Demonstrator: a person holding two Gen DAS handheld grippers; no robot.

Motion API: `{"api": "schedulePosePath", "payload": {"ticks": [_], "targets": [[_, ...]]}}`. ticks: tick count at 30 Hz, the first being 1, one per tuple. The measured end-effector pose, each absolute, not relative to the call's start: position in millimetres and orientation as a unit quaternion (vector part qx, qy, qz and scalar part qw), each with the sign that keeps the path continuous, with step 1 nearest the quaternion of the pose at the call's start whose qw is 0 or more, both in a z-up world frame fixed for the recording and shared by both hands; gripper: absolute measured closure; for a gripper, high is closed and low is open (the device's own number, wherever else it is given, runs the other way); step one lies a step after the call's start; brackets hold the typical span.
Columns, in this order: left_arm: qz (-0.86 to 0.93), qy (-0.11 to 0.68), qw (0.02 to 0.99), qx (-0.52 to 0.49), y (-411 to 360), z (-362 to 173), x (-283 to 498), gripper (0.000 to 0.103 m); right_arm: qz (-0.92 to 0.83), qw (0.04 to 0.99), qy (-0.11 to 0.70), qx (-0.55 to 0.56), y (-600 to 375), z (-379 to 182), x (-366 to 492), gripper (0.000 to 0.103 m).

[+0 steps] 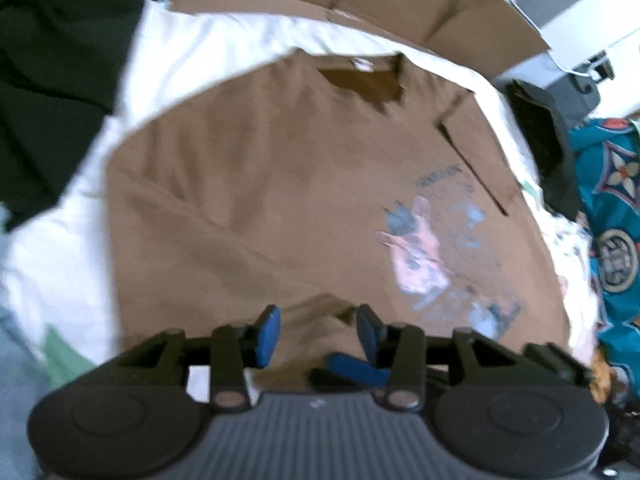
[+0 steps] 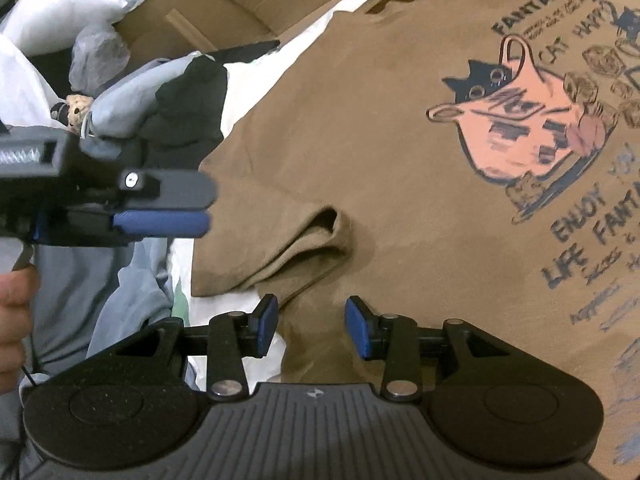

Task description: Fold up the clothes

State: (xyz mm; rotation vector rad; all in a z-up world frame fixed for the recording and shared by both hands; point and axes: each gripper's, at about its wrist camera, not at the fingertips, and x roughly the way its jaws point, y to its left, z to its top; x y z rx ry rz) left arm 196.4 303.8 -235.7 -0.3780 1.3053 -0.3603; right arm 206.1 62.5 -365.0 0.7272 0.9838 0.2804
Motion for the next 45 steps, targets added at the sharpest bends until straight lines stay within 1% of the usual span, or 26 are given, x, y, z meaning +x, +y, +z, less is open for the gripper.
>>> {"api": "schedulePosePath", "payload": {"ticks": [5, 8, 16, 17, 18, 21, 23, 30, 32, 33, 34, 38, 40, 41, 45], "targets": [[-0.1, 0.604, 0.772, -0.169, 344, -246, 198, 0.058, 0.142, 0.814, 0.453, 0.335, 61, -357, 207, 0.058], [-0.063, 0.611, 0.769, -0.177, 366, -255, 199, 0.062, 0.154, 0.816, 0.451, 0.326, 63, -353, 206, 0.058], [-0.038, 0.624, 0.76, -0.177, 391, -284, 194, 0.064, 0.162, 0.815, 0.458, 0.317, 66, -352, 205, 0.058], [-0.039, 0.624, 0.761, -0.175, 391, -287, 192, 0.067, 0.162, 0.814, 0.459, 0.316, 66, -353, 205, 0.058], [-0.04, 0.624, 0.761, -0.172, 391, -290, 190, 0.072, 0.162, 0.814, 0.46, 0.315, 66, -353, 205, 0.058], [-0.049, 0.622, 0.759, -0.184, 393, -300, 190, 0.072, 0.166, 0.811, 0.463, 0.317, 66, -353, 206, 0.058], [-0.058, 0.62, 0.758, -0.194, 396, -302, 190, 0.07, 0.172, 0.812, 0.464, 0.311, 69, -351, 207, 0.058], [-0.08, 0.625, 0.748, -0.211, 396, -305, 185, 0.071, 0.207, 0.813, 0.452, 0.302, 80, -338, 212, 0.058], [-0.092, 0.627, 0.745, -0.206, 396, -310, 185, 0.078, 0.215, 0.815, 0.449, 0.297, 86, -334, 216, 0.058], [-0.095, 0.632, 0.741, -0.206, 397, -312, 185, 0.093, 0.219, 0.816, 0.448, 0.293, 88, -331, 218, 0.058], [-0.095, 0.637, 0.735, -0.212, 400, -314, 187, 0.099, 0.222, 0.818, 0.445, 0.29, 91, -329, 221, 0.058], [-0.109, 0.631, 0.733, -0.229, 401, -297, 191, 0.099, 0.229, 0.823, 0.429, 0.293, 97, -319, 233, 0.058], [-0.12, 0.627, 0.733, -0.236, 399, -285, 194, 0.099, 0.233, 0.829, 0.421, 0.284, 102, -314, 239, 0.052], [-0.124, 0.625, 0.732, -0.242, 397, -279, 195, 0.099, 0.235, 0.832, 0.417, 0.28, 105, -312, 241, 0.05], [-0.139, 0.61, 0.736, -0.257, 391, -257, 205, 0.099, 0.246, 0.839, 0.408, 0.263, 115, -305, 250, 0.05]]}}
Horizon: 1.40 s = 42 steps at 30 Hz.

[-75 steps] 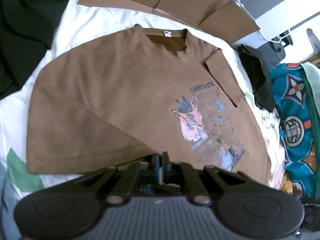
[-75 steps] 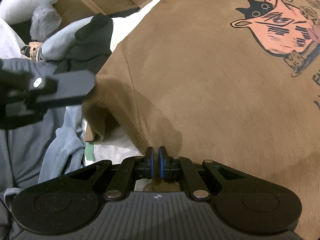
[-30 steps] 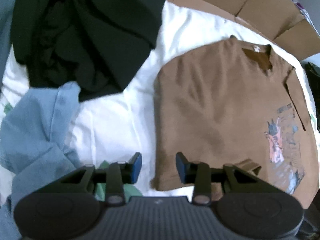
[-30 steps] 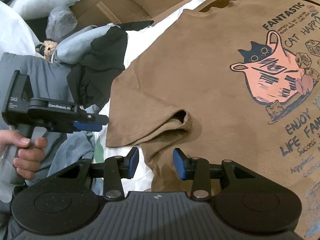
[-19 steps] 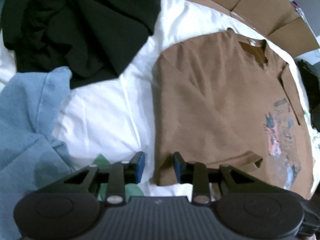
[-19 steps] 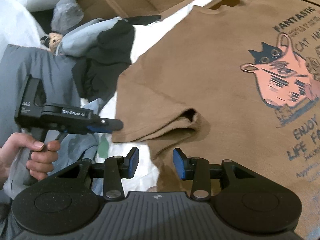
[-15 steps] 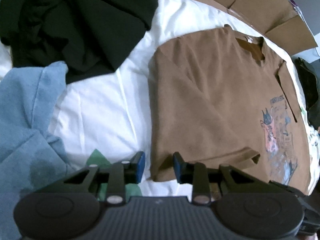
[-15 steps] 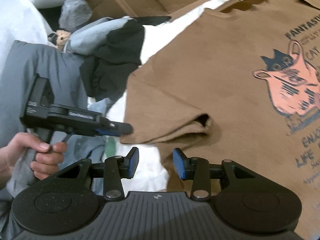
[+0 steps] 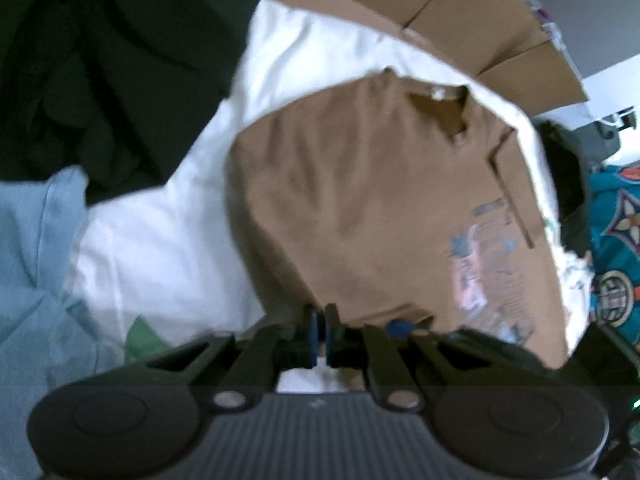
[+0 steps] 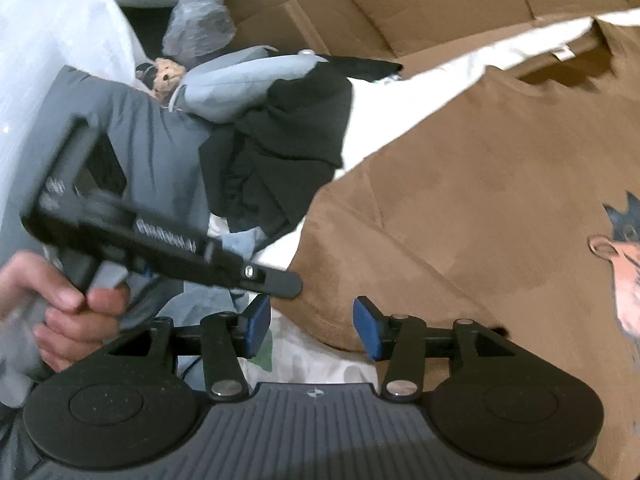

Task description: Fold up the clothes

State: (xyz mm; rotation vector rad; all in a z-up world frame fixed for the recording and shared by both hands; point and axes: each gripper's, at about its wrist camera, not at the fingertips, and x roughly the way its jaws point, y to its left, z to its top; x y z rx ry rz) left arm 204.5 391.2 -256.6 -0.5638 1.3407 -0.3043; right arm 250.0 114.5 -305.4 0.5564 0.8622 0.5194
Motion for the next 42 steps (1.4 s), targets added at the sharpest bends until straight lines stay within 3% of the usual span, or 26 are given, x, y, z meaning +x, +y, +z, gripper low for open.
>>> {"api": "schedulePosePath", "payload": {"ticks": [5, 8, 16, 17, 19, 20, 21, 24, 25, 42], "targets": [[-0.145, 0.602, 0.734, -0.279, 390, -248, 211, 0.099, 0.249, 0.853, 0.395, 0.232, 126, -298, 260, 0.049], [-0.14, 0.599, 0.735, -0.286, 396, -248, 213, 0.099, 0.246, 0.865, 0.385, 0.208, 131, -296, 265, 0.044], [-0.147, 0.599, 0.733, -0.287, 384, -245, 232, 0.099, 0.243, 0.871, 0.383, 0.189, 147, -303, 278, 0.044], [-0.149, 0.599, 0.733, -0.287, 383, -244, 233, 0.099, 0.236, 0.873, 0.383, 0.19, 147, -304, 280, 0.047], [-0.158, 0.6, 0.731, -0.286, 379, -242, 236, 0.099, 0.222, 0.875, 0.384, 0.193, 148, -307, 283, 0.072], [-0.162, 0.598, 0.734, -0.279, 377, -237, 238, 0.099, 0.218, 0.874, 0.387, 0.196, 146, -309, 286, 0.094], [-0.166, 0.595, 0.738, -0.272, 374, -233, 240, 0.091, 0.212, 0.874, 0.391, 0.196, 145, -310, 288, 0.101], [-0.163, 0.581, 0.76, -0.241, 375, -220, 248, 0.059, 0.205, 0.876, 0.387, 0.204, 136, -310, 289, 0.101], [-0.157, 0.575, 0.769, -0.232, 377, -217, 252, 0.057, 0.202, 0.876, 0.385, 0.208, 133, -310, 289, 0.101], [-0.09, 0.594, 0.791, -0.115, 380, -253, 337, 0.063, 0.167, 0.888, 0.364, 0.225, 98, -293, 290, 0.101]]}}
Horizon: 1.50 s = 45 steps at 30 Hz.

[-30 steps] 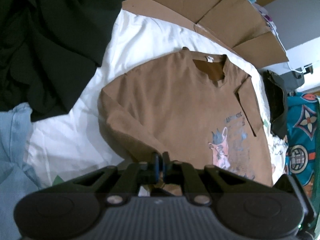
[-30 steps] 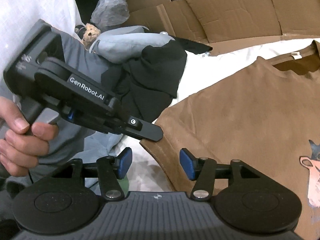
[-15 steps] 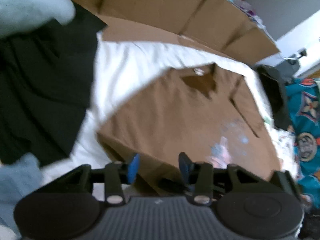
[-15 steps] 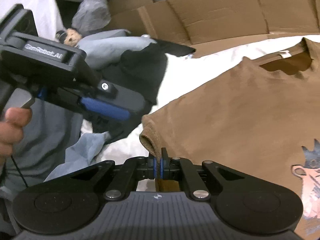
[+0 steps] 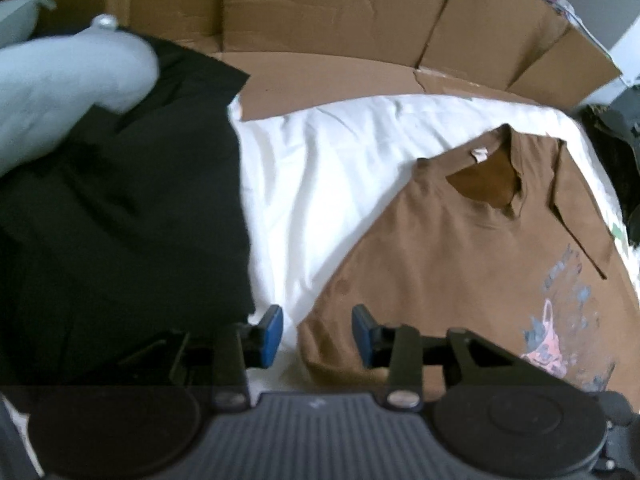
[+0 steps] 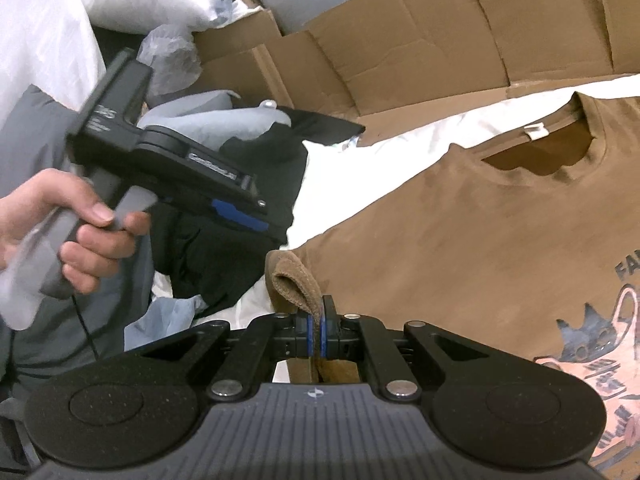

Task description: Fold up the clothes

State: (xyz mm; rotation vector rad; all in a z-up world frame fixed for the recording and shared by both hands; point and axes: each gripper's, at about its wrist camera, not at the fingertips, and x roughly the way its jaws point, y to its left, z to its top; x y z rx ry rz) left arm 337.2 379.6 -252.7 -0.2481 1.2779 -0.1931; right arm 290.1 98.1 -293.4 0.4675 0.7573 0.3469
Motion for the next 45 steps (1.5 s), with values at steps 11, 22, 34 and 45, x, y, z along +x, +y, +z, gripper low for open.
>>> {"api": "schedulePosePath", "payload": {"ticks": [11, 22, 34, 45], "targets": [[-0.091, 0.631, 0.767, -0.071, 353, -282, 360, 0.083, 0.15, 0.894, 0.352, 0.234, 76, -285, 296, 0.101], [-0.053, 0.623, 0.772, -0.119, 371, -287, 364, 0.083, 0.099, 0.882, 0.395, 0.239, 48, -316, 314, 0.101], [-0.109, 0.602, 0.779, -0.14, 370, -278, 342, 0.083, 0.075, 0.871, 0.421, 0.241, 30, -336, 326, 0.101], [-0.074, 0.601, 0.786, -0.126, 361, -310, 341, 0.079, 0.071, 0.869, 0.427, 0.239, 30, -341, 331, 0.101]]}}
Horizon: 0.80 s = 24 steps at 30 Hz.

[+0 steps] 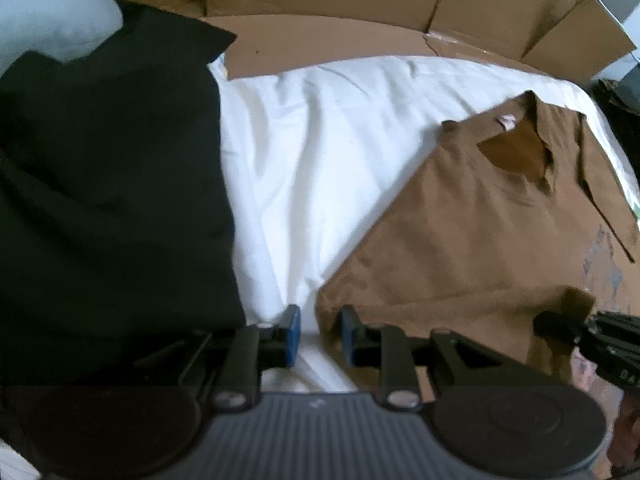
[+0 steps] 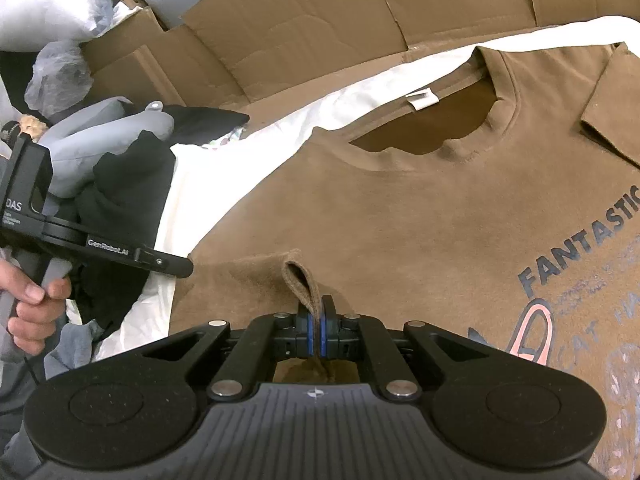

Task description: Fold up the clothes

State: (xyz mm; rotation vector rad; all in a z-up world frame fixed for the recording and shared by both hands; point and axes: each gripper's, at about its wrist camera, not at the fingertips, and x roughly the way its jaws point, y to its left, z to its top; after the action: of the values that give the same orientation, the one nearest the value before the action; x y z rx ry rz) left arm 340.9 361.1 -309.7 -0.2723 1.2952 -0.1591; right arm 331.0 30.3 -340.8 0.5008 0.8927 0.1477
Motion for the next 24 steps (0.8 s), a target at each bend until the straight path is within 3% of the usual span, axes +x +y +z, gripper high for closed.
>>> {"api": "schedulePosePath", "payload": {"ticks": [11, 15, 24], "targets": [[-0.057, 0.593, 0.794, -0.125, 359, -311, 338, 0.082, 0.062, 0.856, 0.446, 0.253, 22, -356, 346, 0.102], [-0.054, 0.591, 0.796, -0.122, 358, -311, 339, 0.082, 0.054, 0.85, 0.442, 0.284, 8, -359, 344, 0.098], [-0.046, 0.567, 0.816, -0.108, 349, -274, 327, 0.082, 0.021, 0.852, 0.407, 0.328, -24, -341, 301, 0.094]]}}
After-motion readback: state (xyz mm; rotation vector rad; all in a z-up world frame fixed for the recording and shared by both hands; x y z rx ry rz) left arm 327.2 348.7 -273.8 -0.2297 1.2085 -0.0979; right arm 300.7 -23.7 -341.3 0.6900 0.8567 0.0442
